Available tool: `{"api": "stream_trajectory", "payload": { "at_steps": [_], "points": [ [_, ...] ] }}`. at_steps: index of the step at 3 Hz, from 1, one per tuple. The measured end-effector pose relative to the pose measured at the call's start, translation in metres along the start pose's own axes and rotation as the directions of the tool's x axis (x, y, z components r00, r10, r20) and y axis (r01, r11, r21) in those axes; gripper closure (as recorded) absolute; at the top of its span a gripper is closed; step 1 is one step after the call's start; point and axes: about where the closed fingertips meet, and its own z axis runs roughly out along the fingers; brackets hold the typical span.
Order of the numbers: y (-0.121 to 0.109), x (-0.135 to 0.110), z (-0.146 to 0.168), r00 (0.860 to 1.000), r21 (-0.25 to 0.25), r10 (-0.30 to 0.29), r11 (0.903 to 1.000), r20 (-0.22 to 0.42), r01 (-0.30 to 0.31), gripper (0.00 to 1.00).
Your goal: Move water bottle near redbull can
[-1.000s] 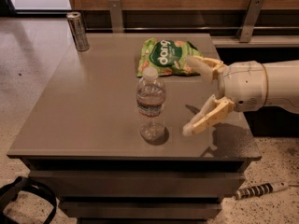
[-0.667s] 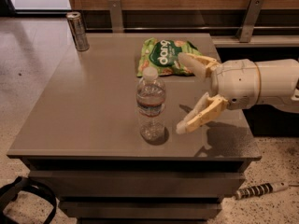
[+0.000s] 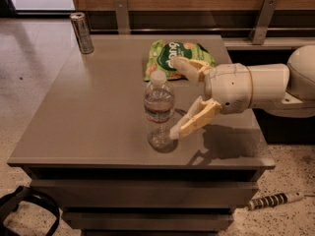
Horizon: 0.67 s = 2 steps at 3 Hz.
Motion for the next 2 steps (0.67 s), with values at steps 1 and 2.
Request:
{"api": "stream_trajectory", "payload": {
  "at_steps": [1,2],
  "points": [
    [0.0,0.013,0.01,1.0,-0.012,0.024,0.9996,0.017,-0.024,0.0],
    [0.003,0.026,0.014,0.999,-0.016,0.048,0.9987,0.014,-0.048,0.0]
  ]
}}
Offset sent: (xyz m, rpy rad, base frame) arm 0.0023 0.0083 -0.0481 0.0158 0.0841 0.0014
